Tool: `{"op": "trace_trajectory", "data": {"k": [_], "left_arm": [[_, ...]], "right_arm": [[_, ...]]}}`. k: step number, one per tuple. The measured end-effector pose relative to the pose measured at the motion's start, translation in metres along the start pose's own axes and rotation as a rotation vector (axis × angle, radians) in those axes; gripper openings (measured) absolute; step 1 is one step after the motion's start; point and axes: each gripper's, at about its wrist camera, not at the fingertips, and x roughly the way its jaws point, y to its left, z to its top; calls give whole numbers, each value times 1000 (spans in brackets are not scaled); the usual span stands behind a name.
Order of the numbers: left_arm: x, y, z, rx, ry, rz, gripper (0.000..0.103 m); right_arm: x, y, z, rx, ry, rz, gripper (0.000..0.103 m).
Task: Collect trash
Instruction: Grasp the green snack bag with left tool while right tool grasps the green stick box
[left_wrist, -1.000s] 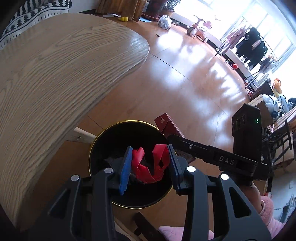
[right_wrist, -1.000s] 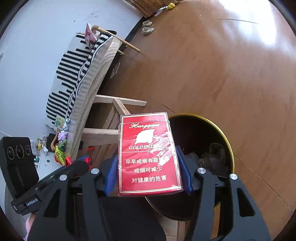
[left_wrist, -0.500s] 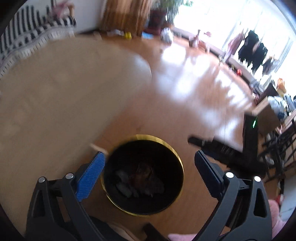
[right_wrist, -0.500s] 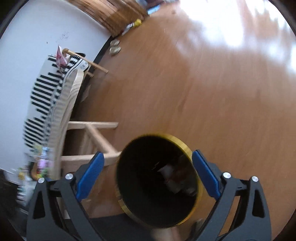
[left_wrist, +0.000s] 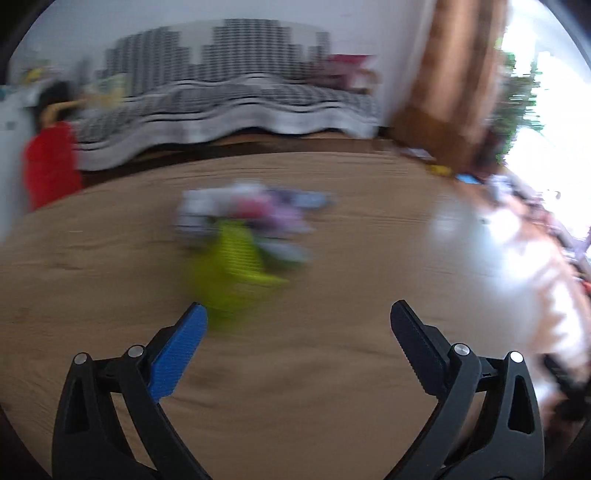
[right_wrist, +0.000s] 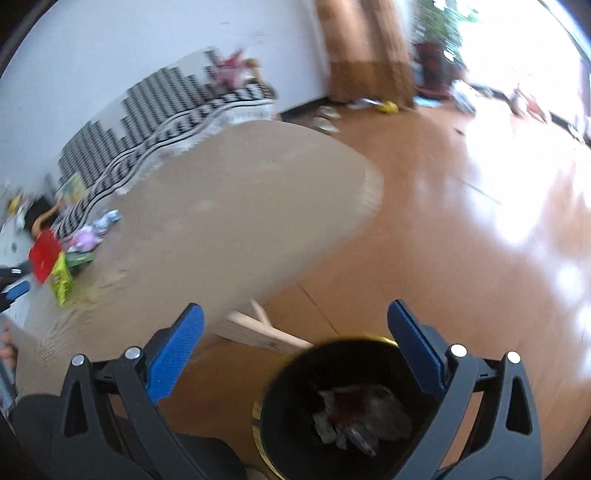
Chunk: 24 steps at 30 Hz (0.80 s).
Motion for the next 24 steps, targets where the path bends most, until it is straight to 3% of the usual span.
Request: {"op": "trace_trajectory", "data": {"k": [1, 4, 8, 11, 15, 18, 21, 23, 24], "left_arm": [[11, 21, 3, -66, 13, 34, 96], [38, 51, 9, -199, 74, -48, 96], [56, 61, 21, -187, 84, -67, 96], [69, 54, 28, -126, 96, -17, 96], [86, 59, 27, -125, 132, -21, 96], [93, 62, 27, -99, 143, -7, 96], [108, 60, 24, -64, 189, -20, 96], [108, 58, 24, -28, 182, -26, 88], [108, 58, 25, -9, 179, -32, 75]], "right_arm": [[2, 12, 6, -19, 0, 13, 96], [15, 78, 30, -181, 14, 131, 96], [33, 163, 56, -453, 3, 172, 96], [55, 225, 68, -591, 23, 212, 96], [92, 302, 64, -780, 64, 234, 96], [120, 338, 58, -869, 64, 207, 96], [147, 347, 55, -850, 82, 224, 96], [161, 348, 50, -846, 114, 230, 96], [167, 351, 46, -850, 119, 232, 96]]}}
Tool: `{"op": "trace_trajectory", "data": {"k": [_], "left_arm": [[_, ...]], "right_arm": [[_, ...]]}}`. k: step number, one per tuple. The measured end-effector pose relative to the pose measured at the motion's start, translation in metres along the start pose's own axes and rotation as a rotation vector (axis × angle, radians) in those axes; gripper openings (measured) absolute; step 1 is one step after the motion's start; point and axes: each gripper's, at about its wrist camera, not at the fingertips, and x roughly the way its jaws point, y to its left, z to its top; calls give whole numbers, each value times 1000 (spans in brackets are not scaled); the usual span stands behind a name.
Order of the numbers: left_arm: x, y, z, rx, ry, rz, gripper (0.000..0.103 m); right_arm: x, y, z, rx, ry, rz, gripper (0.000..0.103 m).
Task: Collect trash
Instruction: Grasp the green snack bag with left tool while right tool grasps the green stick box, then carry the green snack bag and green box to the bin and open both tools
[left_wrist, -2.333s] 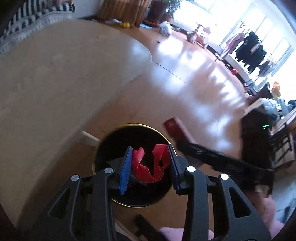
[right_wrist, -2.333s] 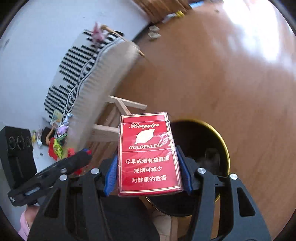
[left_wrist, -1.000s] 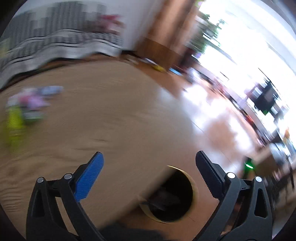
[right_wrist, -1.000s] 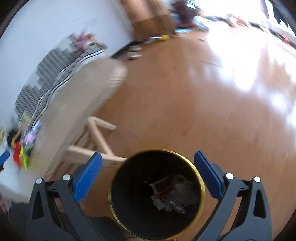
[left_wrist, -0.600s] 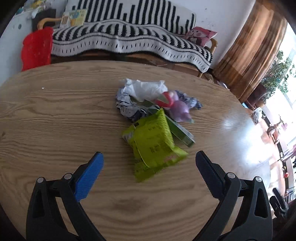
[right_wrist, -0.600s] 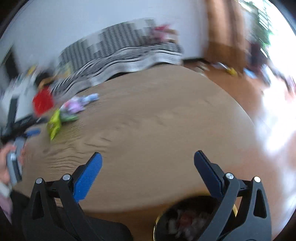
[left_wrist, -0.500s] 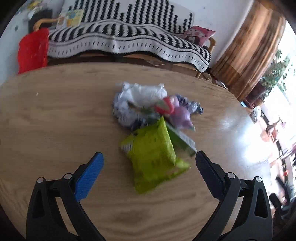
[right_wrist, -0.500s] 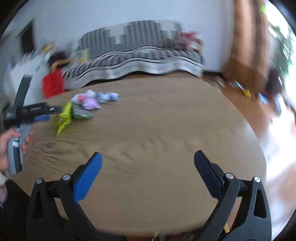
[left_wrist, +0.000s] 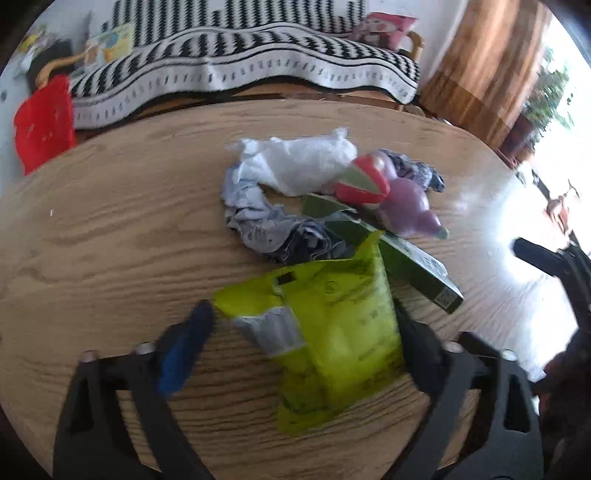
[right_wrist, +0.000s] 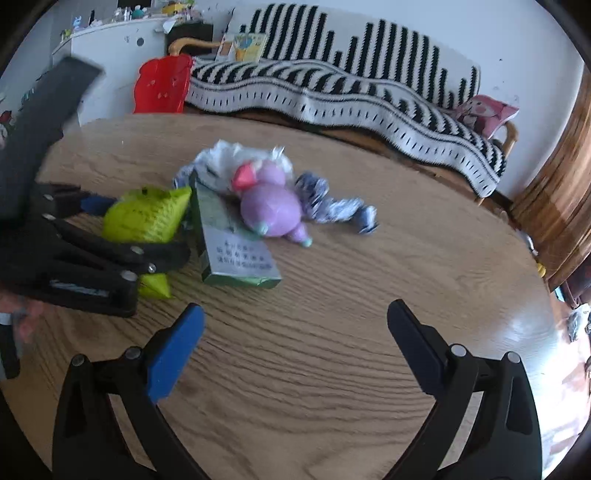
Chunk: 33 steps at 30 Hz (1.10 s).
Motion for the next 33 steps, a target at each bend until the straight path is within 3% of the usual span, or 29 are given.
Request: {"op": "trace_trajectory", "data": {"k": [1, 3, 7, 9, 11, 17, 23, 33], "left_arm": [[-1, 1, -1, 21, -2, 4, 62], [-4, 8, -2, 37, 1, 4, 52], [-9, 31, -4, -14, -2, -20, 49], [-11, 41, -4, -38, -3, -20, 49], [-13, 49, -5, -60, -4, -20, 49], [-25, 58, -7, -74, -22, -14, 49], [-34, 59, -20, -54, -40, 6, 49], [-52, 63, -22, -73, -80, 12, 49]], "right_arm": [[4, 2, 2, -1, 0, 3, 95], [8, 7, 13, 4, -31, 37, 91], [19, 21, 29, -13, -60, 64, 76], [27, 28, 36, -26, -49, 74, 60], [31, 31, 39, -16, -35, 81, 25], [28, 16, 42, 155, -32, 138, 12], [9, 5, 37, 276, -49, 241, 12], [-9, 17, 31, 276, -55, 255, 12]]}}
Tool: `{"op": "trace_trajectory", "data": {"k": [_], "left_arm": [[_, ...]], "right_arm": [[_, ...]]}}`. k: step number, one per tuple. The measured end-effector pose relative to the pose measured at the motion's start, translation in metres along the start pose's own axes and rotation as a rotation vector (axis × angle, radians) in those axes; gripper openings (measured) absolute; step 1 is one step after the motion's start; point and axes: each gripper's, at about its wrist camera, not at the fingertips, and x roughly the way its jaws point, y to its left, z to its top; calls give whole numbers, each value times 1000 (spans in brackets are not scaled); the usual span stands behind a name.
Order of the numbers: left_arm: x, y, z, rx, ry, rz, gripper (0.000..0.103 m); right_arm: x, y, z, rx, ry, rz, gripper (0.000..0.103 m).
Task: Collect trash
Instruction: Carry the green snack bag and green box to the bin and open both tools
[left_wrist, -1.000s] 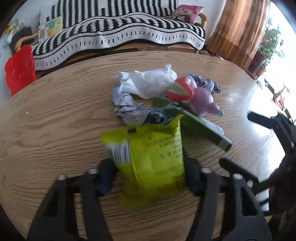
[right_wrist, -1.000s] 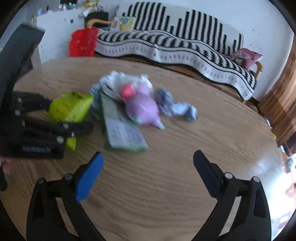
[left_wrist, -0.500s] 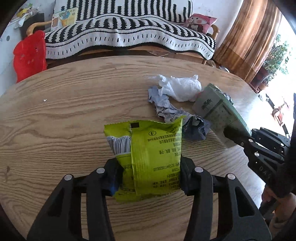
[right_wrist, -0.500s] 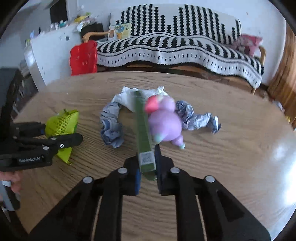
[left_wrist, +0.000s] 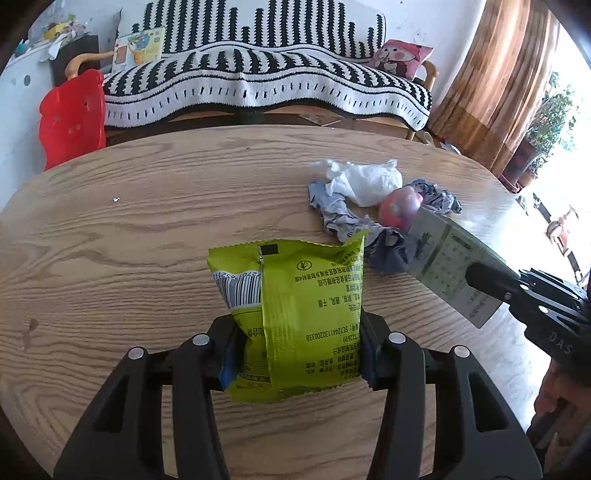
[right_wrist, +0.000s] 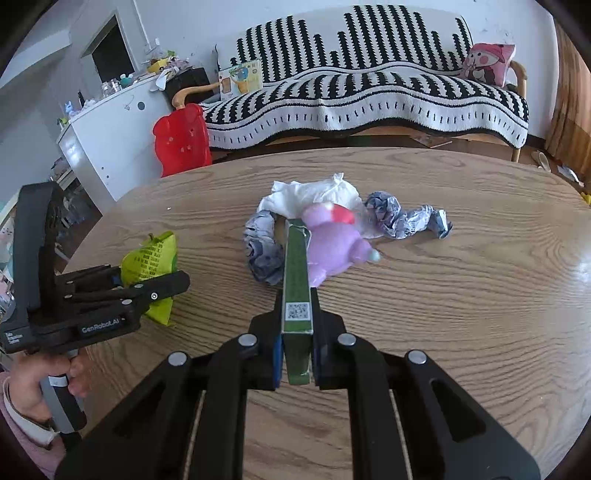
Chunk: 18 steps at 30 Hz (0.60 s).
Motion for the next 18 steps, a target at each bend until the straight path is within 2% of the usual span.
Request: {"op": "trace_trajectory", "data": {"k": [6, 10, 12, 14, 15, 16, 17, 18], "left_arm": [[0, -3, -4, 13, 10, -3, 49], [-1, -3, -2, 8, 5, -7, 49], [-1, -4, -2, 7, 3, -9, 49], [-1, -5, -2, 14, 3, -7, 49], [0, -5, -2, 17, 4, -4, 49], [0, -5, -2, 18, 6, -3, 49], [1, -4, -2, 15, 8, -4, 49], [2, -3, -2, 13, 11, -6, 49]], "right_arm": [[15, 0, -9, -8, 74, -14, 12], [25, -7, -11, 56, 104, 28, 12], [30, -5, -10, 53, 114, 35, 17], [34, 0, -8, 30, 115, 8, 37], [35, 2, -8, 15, 110, -10, 38], [36, 5, -7, 2, 106, -18, 36], [35, 4, -6, -1, 103, -21, 20], [35, 3, -6, 5, 102, -19, 12]]}}
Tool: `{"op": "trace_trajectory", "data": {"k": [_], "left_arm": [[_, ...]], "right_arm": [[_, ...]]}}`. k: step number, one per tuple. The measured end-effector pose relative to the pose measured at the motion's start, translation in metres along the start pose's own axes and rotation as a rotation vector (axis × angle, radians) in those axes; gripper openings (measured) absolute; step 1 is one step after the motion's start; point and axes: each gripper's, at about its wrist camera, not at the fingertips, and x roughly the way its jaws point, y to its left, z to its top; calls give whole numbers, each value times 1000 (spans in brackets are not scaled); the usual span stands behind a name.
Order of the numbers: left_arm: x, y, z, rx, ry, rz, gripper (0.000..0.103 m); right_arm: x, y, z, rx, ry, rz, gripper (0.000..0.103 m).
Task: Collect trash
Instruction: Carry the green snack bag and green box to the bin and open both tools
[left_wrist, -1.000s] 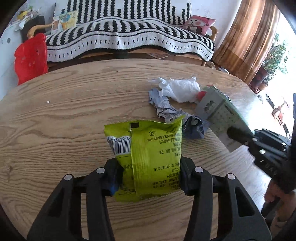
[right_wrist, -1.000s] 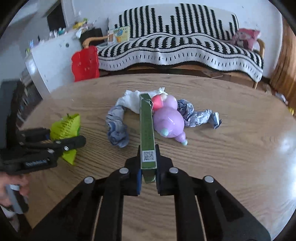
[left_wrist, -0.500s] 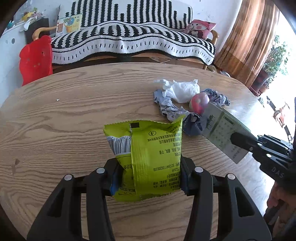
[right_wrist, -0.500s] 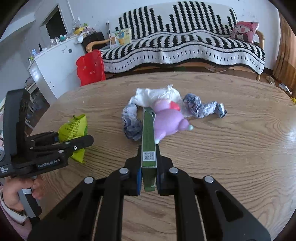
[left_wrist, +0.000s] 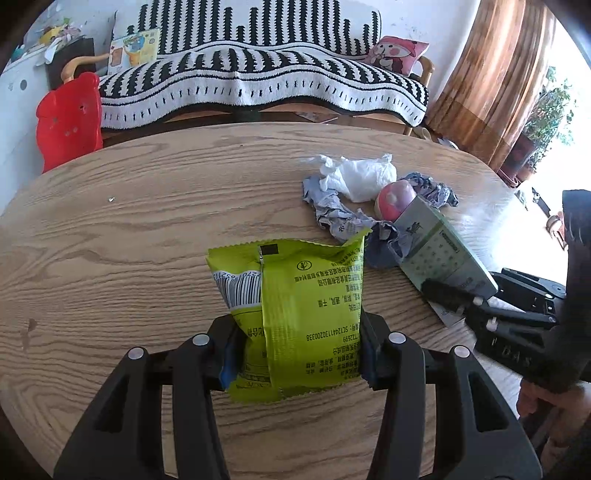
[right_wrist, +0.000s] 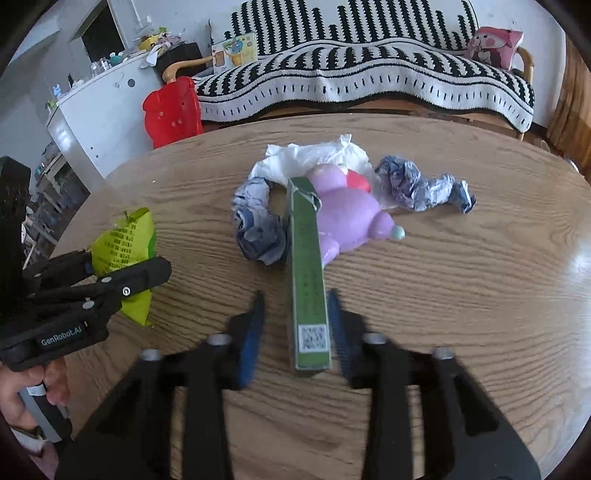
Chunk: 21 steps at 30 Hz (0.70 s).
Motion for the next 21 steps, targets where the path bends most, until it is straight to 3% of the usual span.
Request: {"op": "trace_trajectory", "data": {"k": [13, 21], "left_arm": [[-2, 2, 1, -7, -10, -5, 48], [-16, -2, 3, -10, -42, -9, 48]], "right_arm": [[-11, -6, 4, 19, -45, -12, 11], [-36, -3, 6, 24, -125, -20, 11]]}}
